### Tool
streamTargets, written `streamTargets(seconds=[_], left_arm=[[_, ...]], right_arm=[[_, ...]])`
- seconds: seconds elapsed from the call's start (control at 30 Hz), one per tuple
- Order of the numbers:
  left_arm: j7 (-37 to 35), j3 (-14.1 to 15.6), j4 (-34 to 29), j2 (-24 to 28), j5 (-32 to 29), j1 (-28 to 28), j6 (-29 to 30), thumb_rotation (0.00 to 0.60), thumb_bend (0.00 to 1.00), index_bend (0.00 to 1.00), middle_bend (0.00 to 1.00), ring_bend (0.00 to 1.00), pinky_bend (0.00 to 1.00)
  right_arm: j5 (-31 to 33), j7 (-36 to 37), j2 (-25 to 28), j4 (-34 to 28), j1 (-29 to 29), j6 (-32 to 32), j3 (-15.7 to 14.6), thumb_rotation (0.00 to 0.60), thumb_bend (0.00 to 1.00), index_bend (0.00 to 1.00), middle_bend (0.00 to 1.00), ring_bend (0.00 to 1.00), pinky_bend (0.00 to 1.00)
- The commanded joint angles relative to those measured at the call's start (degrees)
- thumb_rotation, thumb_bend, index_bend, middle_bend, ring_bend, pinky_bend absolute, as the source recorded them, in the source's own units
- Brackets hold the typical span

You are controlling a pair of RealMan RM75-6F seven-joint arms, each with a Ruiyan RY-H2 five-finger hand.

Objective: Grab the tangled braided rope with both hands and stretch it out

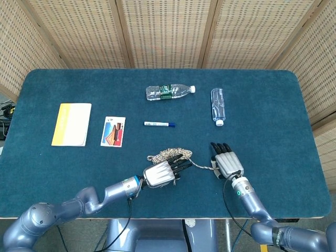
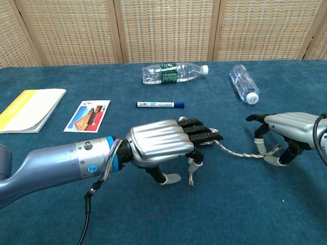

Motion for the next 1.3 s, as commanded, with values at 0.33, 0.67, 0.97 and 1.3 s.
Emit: streamTargets(seconds=[0.33,0.67,0.97,1.3], left_arm=[[0.61,1.22,3.14,-2.16,-0.36,-0.01,2.23,0.6,0.36,0.48,0.0,0.0,0.0],[1.13,1.2,4.78,-3.44,-0.96,-0.64,2.93,0.6,0.36,0.48,0.0,0.0,0.0],[1.78,1.29,6.04,-4.73,-1.84,-0.97,2.64,0.6,0.36,0.48,0.0,0.0,0.0],[1.79,1.16,6.51,-5.25,-2.68,-1.58,2.49,0.6,0.36,0.53,0.0,0.0,0.0]], right_arm=[[-0.76,1.4,0.01,0.63,-0.11,-0.3,-0.22,0.6,0.41,0.63,0.0,0.0,0.0],[-0.99,1.81,-0.02,0.8,-0.19,-0.38,-0.34,0.6,0.41,0.63,0.0,0.0,0.0],[-1.16,1.94,-0.25,1.09,-0.35,-0.4,-0.6,0.6,0.41,0.63,0.0,0.0,0.0],[-1.12,1.7,-0.42,1.12,-0.39,-0.28,-0.59,0.6,0.41,0.63,0.0,0.0,0.0]])
